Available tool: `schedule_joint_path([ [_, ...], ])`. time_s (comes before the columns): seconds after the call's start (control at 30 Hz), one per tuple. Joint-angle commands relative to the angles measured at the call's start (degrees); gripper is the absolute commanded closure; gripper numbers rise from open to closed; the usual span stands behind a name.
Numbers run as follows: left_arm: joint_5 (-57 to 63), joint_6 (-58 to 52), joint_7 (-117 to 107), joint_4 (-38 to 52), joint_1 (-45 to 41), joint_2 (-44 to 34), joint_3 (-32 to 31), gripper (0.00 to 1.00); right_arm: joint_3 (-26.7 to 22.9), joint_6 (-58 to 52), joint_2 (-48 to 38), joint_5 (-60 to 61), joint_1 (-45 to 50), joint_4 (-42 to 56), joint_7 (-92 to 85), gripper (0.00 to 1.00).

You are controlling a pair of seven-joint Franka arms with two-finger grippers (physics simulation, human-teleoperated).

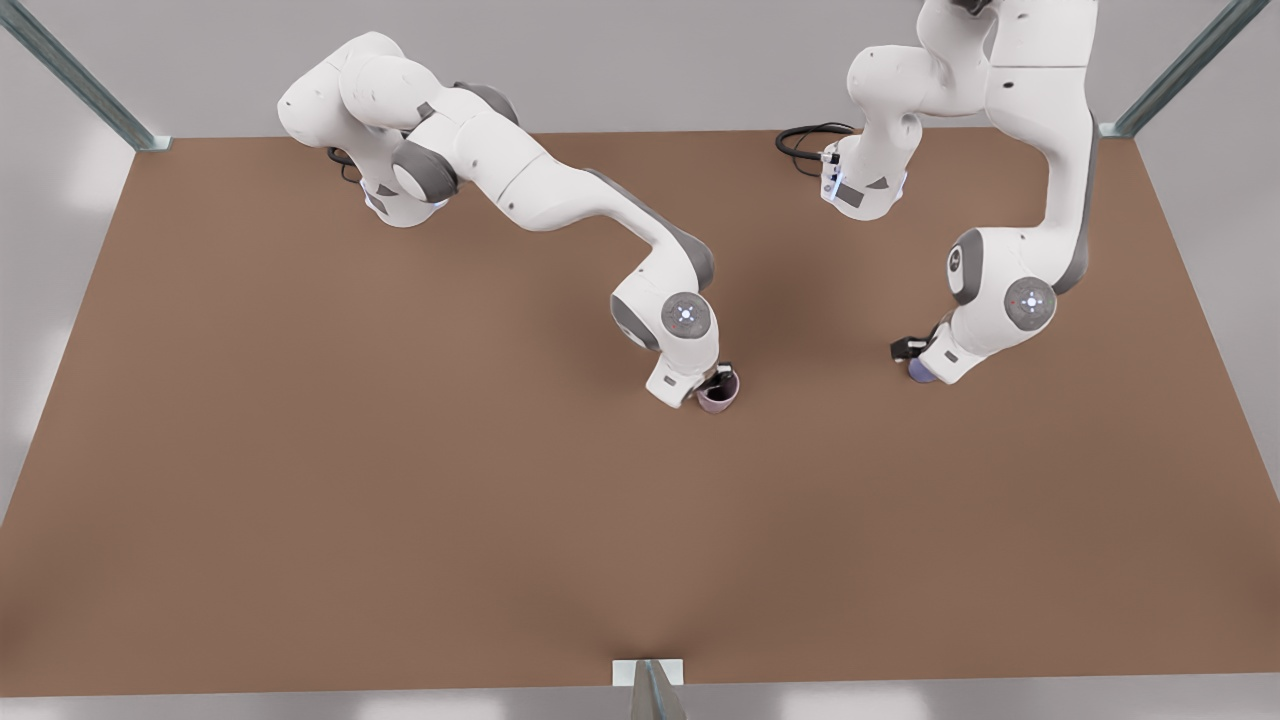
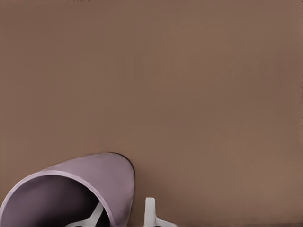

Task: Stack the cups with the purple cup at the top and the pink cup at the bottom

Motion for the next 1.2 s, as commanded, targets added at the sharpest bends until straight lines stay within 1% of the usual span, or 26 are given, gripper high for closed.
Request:
schedule_joint_path([
  [0.0, 0.4, 6.6, 3.0, -1.4, 0.4, 0.3, 0.6, 0.0, 0.0, -0.5, -0.3, 0.1, 0.0, -0.1, 15.5, 0.55],
  [0.03, 0.5, 9.0, 3.0, -2.4, 0.4, 1.2, 0.6, 0.0, 0.0, -0.5, -0.7, 0.2, 0.0, -0.2, 15.5, 0.47],
  [0.13, 0.5, 12.6, 3.0, -4.9, 0.4, 2.1, 1.1, 0.0, -0.2, -2.9, -4.4, 0.3, 0.2, -0.9, 15.3, 0.43],
  [0.2, 0.5, 12.9, 3.0, -5.1, 0.4, 2.9, 1.1, 0.0, -0.2, -3.3, -9.4, 0.3, 0.2, -5.3, 15.0, 0.41],
  [0.23, 0.5, 12.9, 3.0, -5.1, 0.4, 3.2, 1.1, 0.0, -0.1, -2.6, -13.7, -0.1, -0.3, -9.4, 14.8, 0.36],
  [0.27, 0.4, 12.9, 3.0, -5.1, 0.4, 3.5, 1.1, 0.0, -0.6, -3.2, -20.2, -0.2, -4.1, -14.2, 8.2, 0.33],
  [0.3, 0.5, 12.9, 2.9, -5.1, 0.4, 3.8, 1.1, 0.15, -1.2, -2.5, -27.0, -0.4, -8.2, -21.5, 5.4, 0.17],
  [0.33, 0.5, 13.2, 2.9, -5.1, 0.4, 4.4, 1.1, 0.25, -3.7, -1.4, -32.7, -0.5, -11.1, -27.7, 5.3, 0.0],
  [0.37, 0.5, 14.4, 2.9, -5.1, 0.4, 5.2, 1.0, 0.36, -4.3, -1.8, -42.4, -0.8, -17.2, -37.1, 4.8, 0.0],
  [0.4, 0.4, 14.7, 2.9, -5.1, 0.4, 5.5, 1.0, 0.45, -4.2, -4.2, -50.5, -0.8, -22.9, -43.7, -6.8, 0.0],
  [0.43, 0.5, 14.7, 2.9, -5.1, 0.4, 5.5, 1.1, 0.52, -4.2, -9.9, -52.3, -2.7, -28.2, -42.5, -19.7, 0.0],
  [0.47, 0.4, 14.7, 2.9, -5.0, 0.4, 5.5, 1.1, 0.54, -3.1, -12.8, -53.9, -9.8, -33.2, -42.6, -29.8, 0.0],
  [0.5, 0.4, 14.6, 2.9, -4.9, 0.4, 5.5, 1.0, 0.55, 0.8, -18.0, -54.7, -11.7, -43.0, -41.0, -41.9, 0.0],
  [0.53, 0.4, 14.3, 2.9, -4.8, 0.4, 5.5, 1.0, 0.56, 0.7, -22.1, -52.6, -11.8, -45.5, -35.8, -46.5, 0.0],
  [0.57, 0.4, 13.9, 2.4, -4.7, 0.4, 5.4, 1.1, 0.57, 0.9, -24.0, -50.9, -11.9, -47.4, -32.0, -46.5, 0.0],
  [0.6, 0.4, 13.9, 2.0, -4.6, 0.4, 5.3, 1.1, 0.61, 3.7, -26.3, -50.9, -11.9, -51.2, -30.6, -46.8, 0.0],
  [0.63, 0.4, 13.8, 1.8, -4.6, 0.4, 5.0, 1.1, 0.65, 3.2, -24.5, -50.9, -11.6, -52.4, -30.8, -53.8, 0.0],
  [0.67, 0.4, 13.8, 1.7, -4.6, 0.4, 5.0, 1.1, 0.7, 2.5, -23.9, -50.5, -11.7, -52.8, -31.1, -54.1, 0.0],
  [0.73, 0.4, 13.7, 1.7, -4.2, 0.4, 5.0, 1.1, 0.73, 1.5, -25.0, -51.4, -11.7, -53.0, -30.7, -53.6, 0.0],
  [0.77, 0.4, 13.7, 1.7, -4.2, 0.4, 5.0, 1.1, 0.77, 1.5, -26.9, -51.4, -11.7, -53.0, -30.8, -51.4, 0.0],
  [0.8, 0.4, 13.7, 1.7, -4.2, 0.4, 5.0, 1.1, 0.79, 1.6, -25.5, -50.6, -11.6, -52.6, -30.5, -50.9, 0.0],
  [0.87, 0.4, 12.9, 1.4, -3.5, 0.4, 4.1, 0.9, 0.79, 1.5, -25.1, -47.2, -10.4, -53.2, -25.9, -51.0, 0.0],
  [0.93, 0.4, 8.0, -0.5, -0.2, 0.2, 2.4, 0.1, 0.79, 1.5, -25.1, -46.0, -10.6, -53.2, -25.5, -51.0, 0.0],
  [1.0, 0.4, 4.5, -2.8, 4.0, 0.1, 2.2, -2.6, 0.79, 1.6, -24.9, -45.8, -10.6, -53.0, -25.5, -51.0, 0.0],
  [1.1, 0.3, -1.3, -7.5, 10.6, 0.1, 1.7, -8.6, 0.79, 1.6, -24.0, -45.7, -10.6, -53.1, -25.3, -51.0, 0.0],
  [1.17, 0.3, -4.6, -15.5, 15.2, 0.1, 1.9, -15.4, 0.79, 1.7, -23.9, -44.8, -10.7, -52.7, -25.1, -51.0, 0.0],
])
